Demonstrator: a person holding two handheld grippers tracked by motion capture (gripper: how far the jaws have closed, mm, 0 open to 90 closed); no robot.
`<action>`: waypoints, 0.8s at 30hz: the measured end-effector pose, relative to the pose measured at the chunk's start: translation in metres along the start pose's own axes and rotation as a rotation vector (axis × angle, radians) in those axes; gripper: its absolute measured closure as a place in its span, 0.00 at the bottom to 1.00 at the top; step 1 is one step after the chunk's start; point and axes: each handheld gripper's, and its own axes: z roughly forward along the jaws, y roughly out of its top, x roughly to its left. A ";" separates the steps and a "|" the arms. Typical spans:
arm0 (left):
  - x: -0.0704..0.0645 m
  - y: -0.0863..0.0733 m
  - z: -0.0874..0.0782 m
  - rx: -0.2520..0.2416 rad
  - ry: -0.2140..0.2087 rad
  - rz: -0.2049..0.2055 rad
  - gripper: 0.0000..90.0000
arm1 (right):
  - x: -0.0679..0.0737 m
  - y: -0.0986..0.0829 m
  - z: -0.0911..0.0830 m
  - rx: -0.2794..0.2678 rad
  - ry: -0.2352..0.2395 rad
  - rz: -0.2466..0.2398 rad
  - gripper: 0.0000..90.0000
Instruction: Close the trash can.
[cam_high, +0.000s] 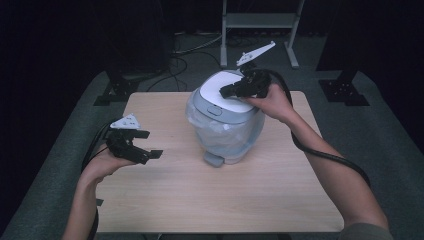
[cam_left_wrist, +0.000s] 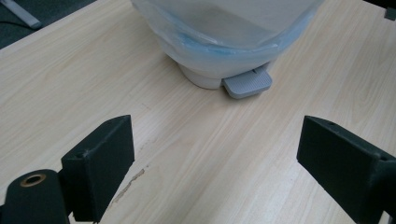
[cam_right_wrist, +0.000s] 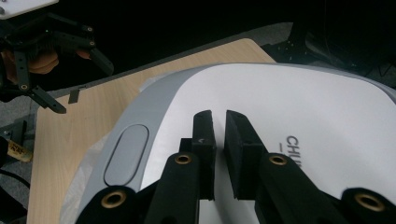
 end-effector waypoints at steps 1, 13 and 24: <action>0.000 0.000 0.000 0.000 -0.001 0.000 0.11 | 0.002 0.001 0.001 0.004 -0.010 -0.016 0.91; -0.004 0.000 0.007 0.007 -0.016 0.003 0.11 | 0.024 -0.002 0.006 0.010 -0.107 -0.112 0.82; -0.007 0.002 0.002 -0.023 -0.004 0.003 0.11 | 0.031 -0.027 -0.042 -0.059 -0.101 -0.075 0.67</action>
